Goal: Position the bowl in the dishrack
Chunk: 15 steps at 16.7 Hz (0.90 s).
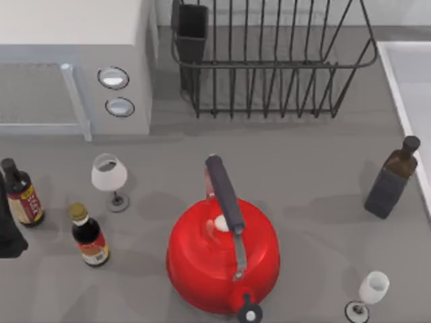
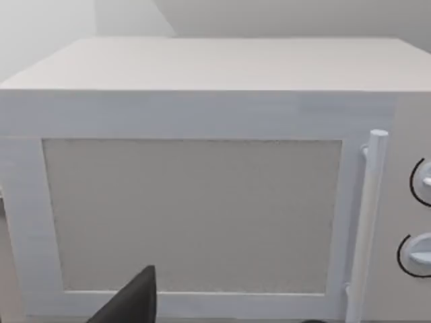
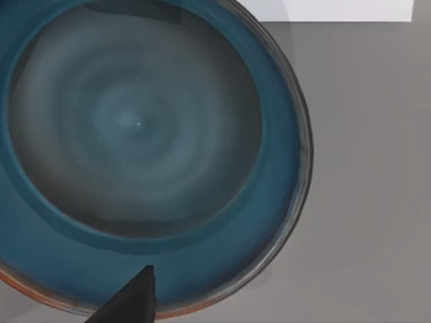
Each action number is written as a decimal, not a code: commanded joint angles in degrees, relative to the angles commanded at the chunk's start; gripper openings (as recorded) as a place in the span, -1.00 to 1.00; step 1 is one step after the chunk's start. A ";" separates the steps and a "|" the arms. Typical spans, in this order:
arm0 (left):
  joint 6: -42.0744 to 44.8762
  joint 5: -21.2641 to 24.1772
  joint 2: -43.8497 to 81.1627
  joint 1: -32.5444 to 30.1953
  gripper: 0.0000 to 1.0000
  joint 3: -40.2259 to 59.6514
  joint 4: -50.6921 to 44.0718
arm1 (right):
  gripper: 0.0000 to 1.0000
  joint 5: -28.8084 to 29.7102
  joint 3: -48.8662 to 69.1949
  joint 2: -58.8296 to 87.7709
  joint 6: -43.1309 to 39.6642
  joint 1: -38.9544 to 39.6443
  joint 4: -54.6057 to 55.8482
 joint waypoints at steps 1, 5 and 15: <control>0.00 0.00 0.00 0.00 1.00 0.00 0.00 | 1.00 -0.01 -0.13 0.07 0.02 0.00 0.17; 0.00 0.00 0.00 0.00 1.00 0.00 0.00 | 1.00 -0.06 -4.41 2.30 0.41 0.16 6.45; 0.00 0.00 0.00 0.00 1.00 0.00 0.00 | 1.00 -0.02 -14.37 8.02 0.92 0.61 22.27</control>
